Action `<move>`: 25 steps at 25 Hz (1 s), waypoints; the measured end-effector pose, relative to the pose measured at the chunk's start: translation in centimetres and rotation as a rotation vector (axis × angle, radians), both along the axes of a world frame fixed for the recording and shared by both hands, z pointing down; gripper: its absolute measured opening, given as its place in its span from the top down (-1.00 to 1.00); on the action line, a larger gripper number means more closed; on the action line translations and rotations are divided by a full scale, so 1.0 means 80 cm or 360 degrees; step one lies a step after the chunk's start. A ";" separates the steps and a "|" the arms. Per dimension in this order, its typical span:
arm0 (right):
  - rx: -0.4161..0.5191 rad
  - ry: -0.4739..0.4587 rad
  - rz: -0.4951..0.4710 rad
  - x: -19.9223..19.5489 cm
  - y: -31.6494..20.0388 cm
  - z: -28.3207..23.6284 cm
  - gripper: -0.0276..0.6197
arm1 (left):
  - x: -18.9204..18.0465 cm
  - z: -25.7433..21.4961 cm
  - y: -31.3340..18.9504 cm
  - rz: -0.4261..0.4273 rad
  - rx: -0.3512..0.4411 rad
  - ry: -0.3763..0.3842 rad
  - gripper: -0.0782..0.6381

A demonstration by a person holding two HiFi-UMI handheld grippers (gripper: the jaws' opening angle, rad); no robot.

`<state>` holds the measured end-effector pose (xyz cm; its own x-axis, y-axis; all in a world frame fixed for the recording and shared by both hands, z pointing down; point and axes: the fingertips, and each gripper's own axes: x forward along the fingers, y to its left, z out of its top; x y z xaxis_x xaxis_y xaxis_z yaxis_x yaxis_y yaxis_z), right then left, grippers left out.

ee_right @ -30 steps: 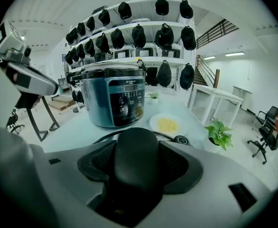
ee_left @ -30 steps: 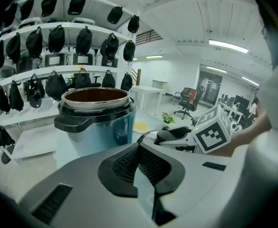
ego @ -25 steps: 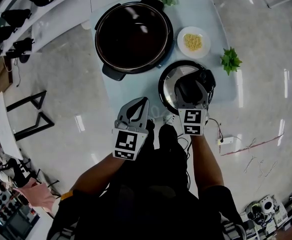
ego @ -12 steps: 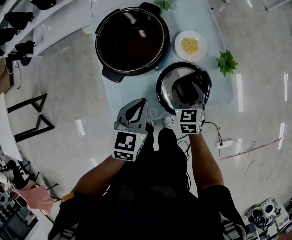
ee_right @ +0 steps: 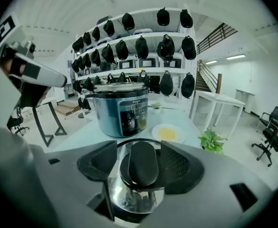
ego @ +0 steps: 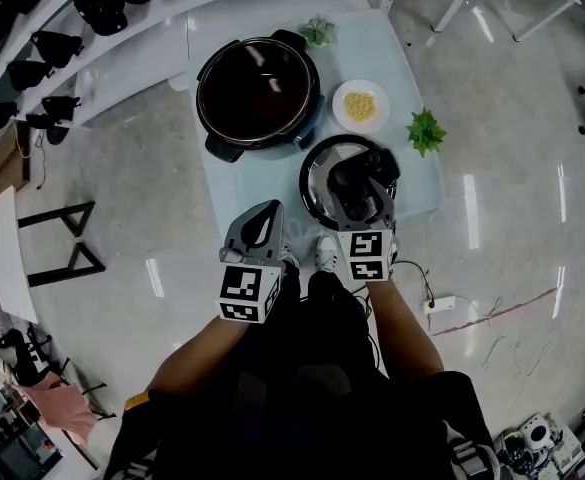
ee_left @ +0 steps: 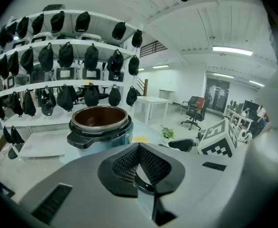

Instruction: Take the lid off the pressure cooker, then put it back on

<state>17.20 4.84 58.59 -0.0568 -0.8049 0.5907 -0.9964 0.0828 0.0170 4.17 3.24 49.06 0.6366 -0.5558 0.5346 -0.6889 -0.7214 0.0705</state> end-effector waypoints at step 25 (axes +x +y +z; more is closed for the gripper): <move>0.0263 -0.0064 0.0184 -0.084 0.173 -0.157 0.73 | -0.102 -0.062 0.154 0.0056 0.0135 0.0109 0.76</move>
